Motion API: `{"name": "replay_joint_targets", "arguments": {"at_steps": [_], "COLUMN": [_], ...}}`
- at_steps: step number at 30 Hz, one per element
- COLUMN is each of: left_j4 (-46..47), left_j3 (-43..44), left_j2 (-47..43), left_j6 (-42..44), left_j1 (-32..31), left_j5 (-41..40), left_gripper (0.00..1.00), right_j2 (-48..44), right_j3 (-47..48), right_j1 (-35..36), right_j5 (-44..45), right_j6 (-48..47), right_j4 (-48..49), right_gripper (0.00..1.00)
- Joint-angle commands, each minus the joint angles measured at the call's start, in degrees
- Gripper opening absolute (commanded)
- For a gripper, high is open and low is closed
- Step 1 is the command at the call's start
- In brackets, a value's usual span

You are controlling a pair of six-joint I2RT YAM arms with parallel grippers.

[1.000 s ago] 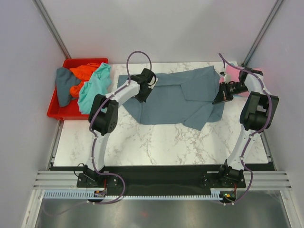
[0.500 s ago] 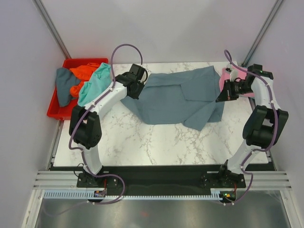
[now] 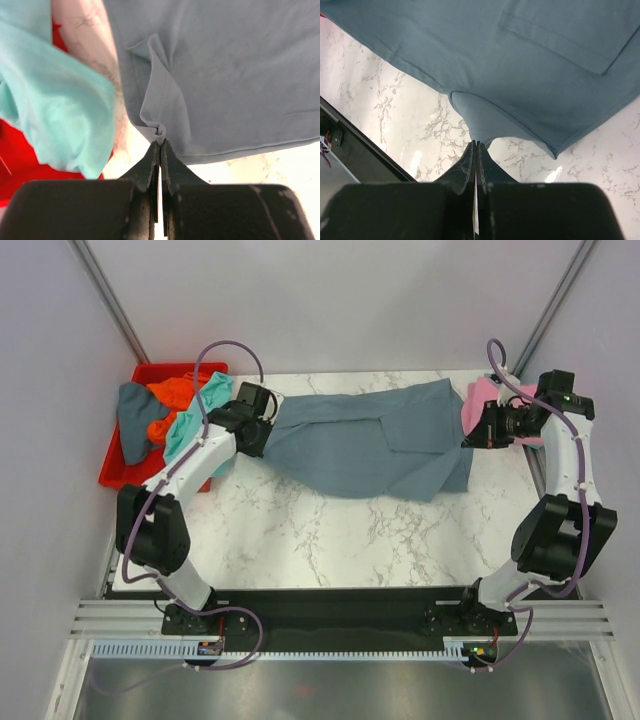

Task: Fold and stack the t-shirts
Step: Fold the tshirt

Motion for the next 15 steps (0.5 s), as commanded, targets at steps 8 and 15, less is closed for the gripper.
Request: {"name": "replay_joint_targets", "arguments": {"at_steps": [8, 15], "left_j4": [0.8, 0.8], "left_j3": [-7.8, -11.5], "left_j2": [-8.1, -11.0], "left_j6": [1.7, 1.7], "left_j1": [3.1, 4.9], "left_j5": [0.3, 0.3], "left_gripper": [0.02, 0.02], "right_j2": [-8.7, -13.2], "right_j3": [-6.3, -8.2], "right_j1": [-0.3, -0.3], "right_j5": [-1.8, -0.9], "right_j6": [2.0, 2.9], "right_j4": [0.5, 0.8], "right_gripper": [0.00, 0.00]}}
